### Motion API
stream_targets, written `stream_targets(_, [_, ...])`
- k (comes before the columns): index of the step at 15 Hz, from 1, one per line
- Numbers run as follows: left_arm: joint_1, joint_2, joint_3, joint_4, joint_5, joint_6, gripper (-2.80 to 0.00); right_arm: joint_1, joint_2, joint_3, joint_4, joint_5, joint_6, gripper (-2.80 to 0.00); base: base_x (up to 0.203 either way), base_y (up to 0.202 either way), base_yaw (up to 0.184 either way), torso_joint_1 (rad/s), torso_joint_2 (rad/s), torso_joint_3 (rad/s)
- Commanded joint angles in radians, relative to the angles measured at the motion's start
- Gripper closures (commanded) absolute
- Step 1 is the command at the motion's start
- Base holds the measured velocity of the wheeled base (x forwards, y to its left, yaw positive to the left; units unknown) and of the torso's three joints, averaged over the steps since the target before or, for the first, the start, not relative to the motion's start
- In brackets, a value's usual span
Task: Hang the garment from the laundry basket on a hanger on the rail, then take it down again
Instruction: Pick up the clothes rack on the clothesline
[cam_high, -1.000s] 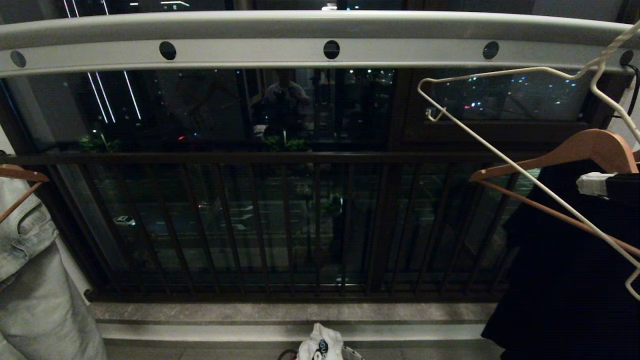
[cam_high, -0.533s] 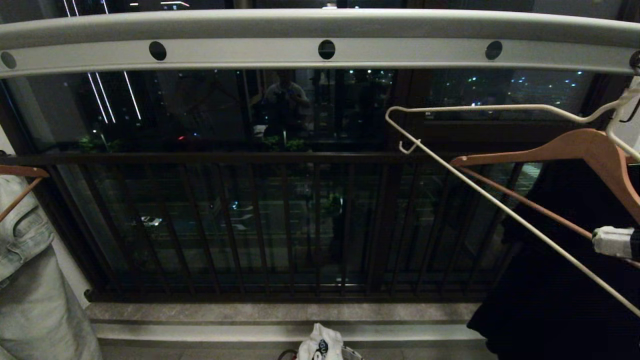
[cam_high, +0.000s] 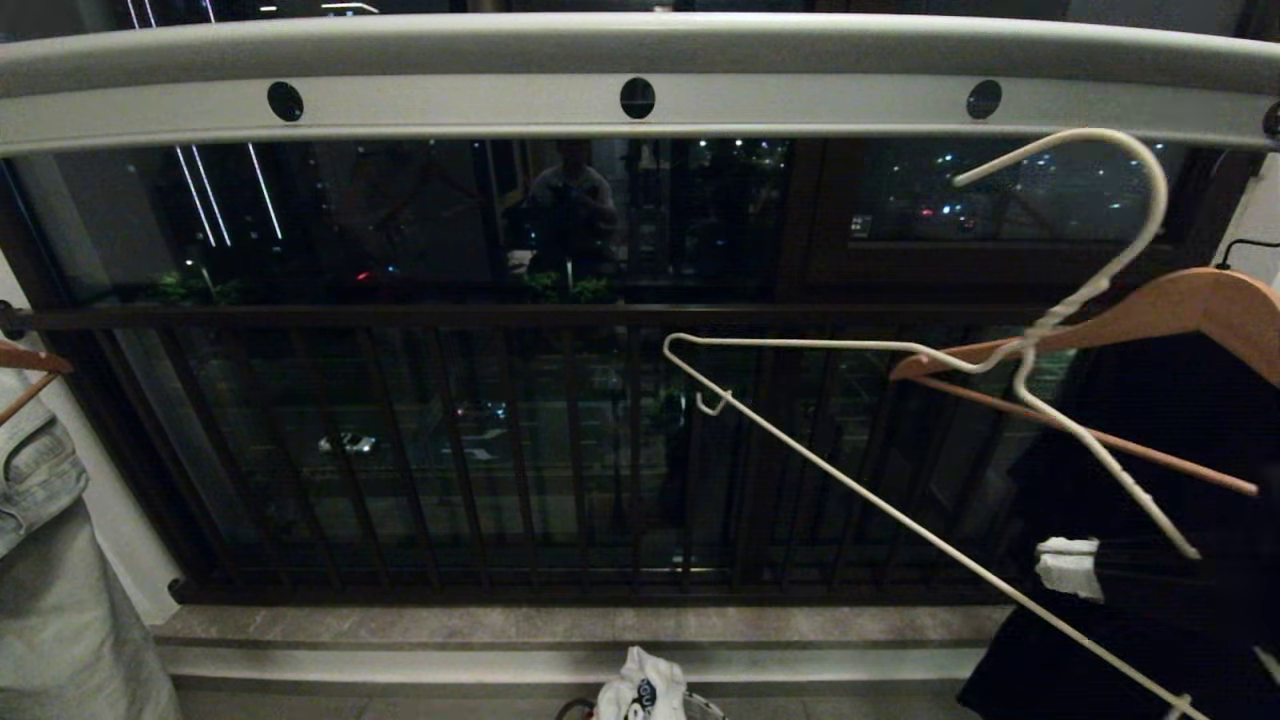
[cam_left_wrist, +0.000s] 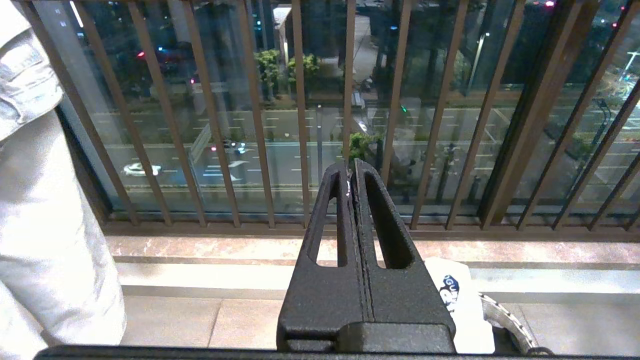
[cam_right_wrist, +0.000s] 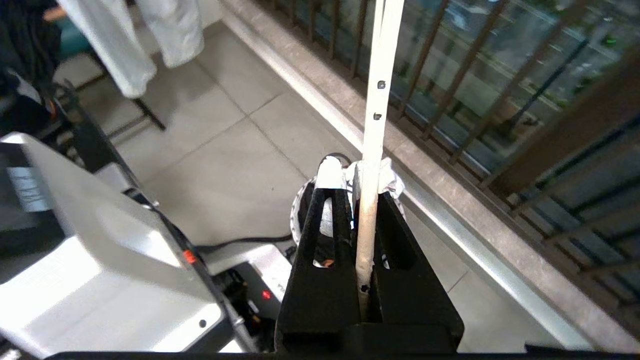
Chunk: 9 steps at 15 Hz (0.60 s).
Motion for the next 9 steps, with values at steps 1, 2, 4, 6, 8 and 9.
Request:
stream_targets(1, [0.000, 0.000, 0.015, -0.001, 0.001, 0.000, 0.00, 0.000, 0.127, 0.006, -0.037, 0.032, -0.034, 0.00, 0.000, 0.000, 0.000, 0.000, 0.00, 0.000])
stream_targets(2, [0.000, 0.000, 0.015, -0.001, 0.001, 0.000, 0.00, 0.000, 0.153, 0.005, -0.044, 0.060, -0.073, 0.00, 0.000, 0.000, 0.000, 0.000, 0.00, 0.000])
stream_targets(4, [0.000, 0.000, 0.015, -0.001, 0.001, 0.000, 0.00, 0.000, 0.195, 0.006, -0.046, 0.097, -0.136, 0.00, 0.000, 0.000, 0.000, 0.000, 0.00, 0.000])
stream_targets(6, [0.000, 0.000, 0.015, -0.001, 0.001, 0.000, 0.00, 0.000, 0.239, 0.007, -0.046, 0.175, -0.221, 0.00, 0.000, 0.000, 0.000, 0.000, 0.00, 0.000])
stream_targets(8, [0.000, 0.000, 0.015, -0.001, 0.001, 0.000, 0.00, 0.002, 0.279, 0.000, -0.049, 0.275, -0.276, 0.00, 0.000, 0.000, 0.000, 0.000, 0.00, 0.000])
stream_targets(9, [0.000, 0.000, 0.015, -0.001, -0.001, 0.000, 0.00, 0.004, 0.297, -0.014, -0.054, 0.317, -0.281, 0.00, 0.000, 0.000, 0.000, 0.000, 0.00, 0.000])
